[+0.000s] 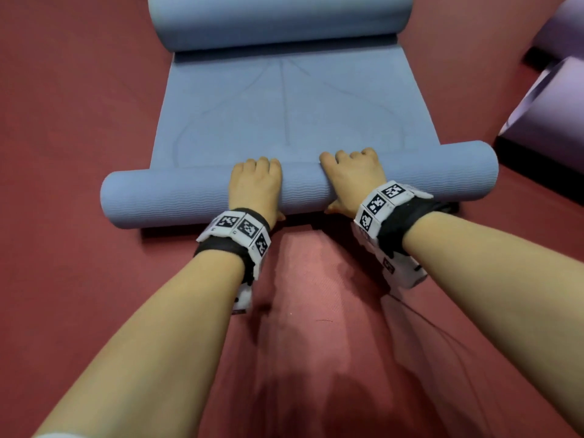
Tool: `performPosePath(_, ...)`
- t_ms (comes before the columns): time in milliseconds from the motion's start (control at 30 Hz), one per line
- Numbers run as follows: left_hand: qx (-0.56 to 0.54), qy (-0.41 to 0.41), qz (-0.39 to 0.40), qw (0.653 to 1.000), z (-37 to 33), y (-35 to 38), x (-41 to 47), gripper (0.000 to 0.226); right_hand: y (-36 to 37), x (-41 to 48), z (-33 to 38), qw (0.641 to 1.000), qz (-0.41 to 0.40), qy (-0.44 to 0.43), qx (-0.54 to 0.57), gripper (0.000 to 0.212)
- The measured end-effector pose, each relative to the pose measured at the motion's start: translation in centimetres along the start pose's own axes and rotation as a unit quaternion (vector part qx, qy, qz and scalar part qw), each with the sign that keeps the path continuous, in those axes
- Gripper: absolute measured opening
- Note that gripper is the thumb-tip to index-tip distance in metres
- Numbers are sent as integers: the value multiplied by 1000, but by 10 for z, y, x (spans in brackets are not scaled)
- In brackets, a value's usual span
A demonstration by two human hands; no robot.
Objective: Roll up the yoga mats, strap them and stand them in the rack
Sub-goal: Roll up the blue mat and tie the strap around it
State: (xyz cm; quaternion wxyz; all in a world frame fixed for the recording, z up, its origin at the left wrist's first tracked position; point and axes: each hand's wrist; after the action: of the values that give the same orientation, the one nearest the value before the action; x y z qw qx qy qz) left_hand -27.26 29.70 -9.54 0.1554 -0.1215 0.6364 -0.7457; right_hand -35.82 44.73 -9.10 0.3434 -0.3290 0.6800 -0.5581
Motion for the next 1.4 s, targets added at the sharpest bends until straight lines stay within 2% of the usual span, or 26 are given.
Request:
performPosePath(100, -6, 8, -26, 1000, 3, -3, -14, 62, -3, -11, 5, 999, -4, -36, -18, 71)
performPosePath(167, 4, 17, -6, 1000, 6, -9, -25, 56, -7, -25, 11, 999, 3, -47, -9, 69)
performPosePath(333, 41, 74, 75, 994, 10, -24, -63, 60, -16, -65, 26, 992, 49, -118, 17, 71)
performPosePath(433, 29, 89, 190, 977, 11, -38, -96, 61, -28, -94, 40, 976, 140, -148, 72, 81)
performPosePath(533, 13, 113, 305, 946, 10, -40, -127, 67, -28, -123, 53, 943, 241, -162, 163, 87)
performPosePath(600, -26, 96, 356, 929, 12, -33, -142, 73, -24, -132, 56, 919, 280, -143, 237, 85)
performPosePath(667, -70, 48, 377, 922, 16, -28, -148, 86, -21, -131, 56, 911, 291, -114, 269, 83)
performPosePath(733, -61, 18, 320, 945, 20, -27, -143, 96, -20, -129, 51, 930, 261, -85, 244, 83)
performPosePath(800, -31, 0, 200, 979, 21, -28, -135, 91, -22, -128, 45, 956, 182, -18, 228, 76)
performPosePath(833, -28, -8, 140, 990, 21, -29, -133, 79, -23, -128, 47, 969, 127, 5, 210, 66)
performPosePath(900, -38, -10, 15, 999, 15, -25, -134, 46, -16, -128, 61, 992, -25, -2, 121, 39)
performPosePath(967, -50, -14, -63, 997, 5, -13, -147, 30, -3, -135, 75, 988, -114, -16, 104, 39)
performPosePath(1000, -61, -16, -62, 996, 0, -6, -155, 31, 3, -139, 79, 986, -112, -22, 120, 48)
performPosePath(1033, -62, -20, -56, 996, -5, 1, -163, 45, 9, -143, 83, 987, -86, -18, 131, 63)
performPosePath(1133, -34, -54, 67, 996, -16, 2, -177, 113, 10, -149, 81, 996, 4, -12, 85, 115)
performPosePath(1200, -29, -41, 125, 991, -14, -3, -165, 134, 2, -139, 71, 993, 68, -15, 91, 130)
performPosePath(1300, -49, -25, 168, 984, -4, -12, -128, 135, -13, -115, 53, 989, 85, 2, 120, 132)
performPosePath(1367, -54, -39, 187, 980, 5, -17, -103, 134, -15, -104, 42, 990, 37, 24, 134, 121)
performPosePath(1400, -56, -55, 178, 981, 9, -19, -93, 131, -13, -99, 38, 990, -1, 29, 139, 110)
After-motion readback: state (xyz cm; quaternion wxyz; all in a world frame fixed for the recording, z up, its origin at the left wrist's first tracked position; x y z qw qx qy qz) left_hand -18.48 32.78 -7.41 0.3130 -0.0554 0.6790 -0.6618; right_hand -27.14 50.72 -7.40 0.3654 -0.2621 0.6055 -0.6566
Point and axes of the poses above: each hand's wrist, its own x-axis towards the middle knuckle, its own y-axis out of the palm, z = x × y, and after that the axes turned 12 degrees about -y, right-handed
